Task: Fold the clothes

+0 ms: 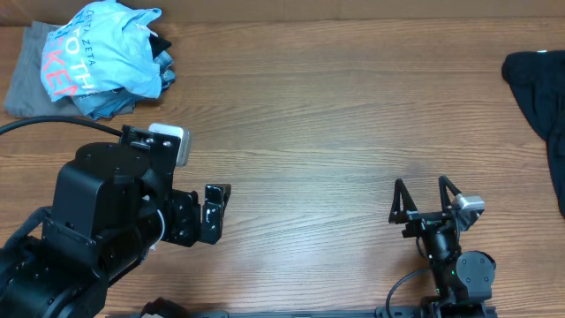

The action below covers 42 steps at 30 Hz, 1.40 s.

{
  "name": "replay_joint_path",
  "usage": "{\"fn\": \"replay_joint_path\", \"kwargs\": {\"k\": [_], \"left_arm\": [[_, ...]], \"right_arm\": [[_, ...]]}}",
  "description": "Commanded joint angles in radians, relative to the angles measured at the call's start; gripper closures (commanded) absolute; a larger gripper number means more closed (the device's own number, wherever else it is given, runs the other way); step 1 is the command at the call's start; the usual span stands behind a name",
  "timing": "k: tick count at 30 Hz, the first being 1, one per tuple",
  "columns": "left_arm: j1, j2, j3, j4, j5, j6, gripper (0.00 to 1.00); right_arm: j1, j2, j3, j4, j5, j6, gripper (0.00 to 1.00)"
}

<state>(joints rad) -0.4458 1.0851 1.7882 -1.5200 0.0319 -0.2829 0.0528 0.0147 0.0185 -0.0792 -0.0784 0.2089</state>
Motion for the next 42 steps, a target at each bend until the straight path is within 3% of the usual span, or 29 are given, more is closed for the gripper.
{"fn": "replay_joint_path", "kwargs": {"k": [1,16,23,29,37,42], "left_arm": [[-0.006,0.0,0.0,0.002,-0.01,-0.009,0.0],[-0.002,-0.001,0.0,0.001,-0.01,-0.009,0.0],[0.096,-0.085,-0.079,0.016,0.018,-0.037,0.0],[0.175,-0.338,-0.435,0.219,0.03,-0.035,0.0],[0.322,-0.758,-0.996,0.666,0.02,-0.037,0.0],[0.374,-0.894,-1.165,0.66,0.011,-0.034,0.0]], "right_arm": [[-0.002,-0.012,-0.01,0.002,-0.002,-0.007,0.0],[-0.002,-0.012,-0.01,0.002,-0.002,-0.007,0.0],[-0.002,-0.012,-0.01,0.002,-0.002,-0.007,0.0],[-0.002,-0.012,-0.01,0.002,-0.003,-0.007,0.0],[-0.002,-0.012,-0.01,0.002,-0.002,-0.007,0.0],[-0.002,-0.012,-0.01,0.002,-0.002,-0.007,0.0]]}}
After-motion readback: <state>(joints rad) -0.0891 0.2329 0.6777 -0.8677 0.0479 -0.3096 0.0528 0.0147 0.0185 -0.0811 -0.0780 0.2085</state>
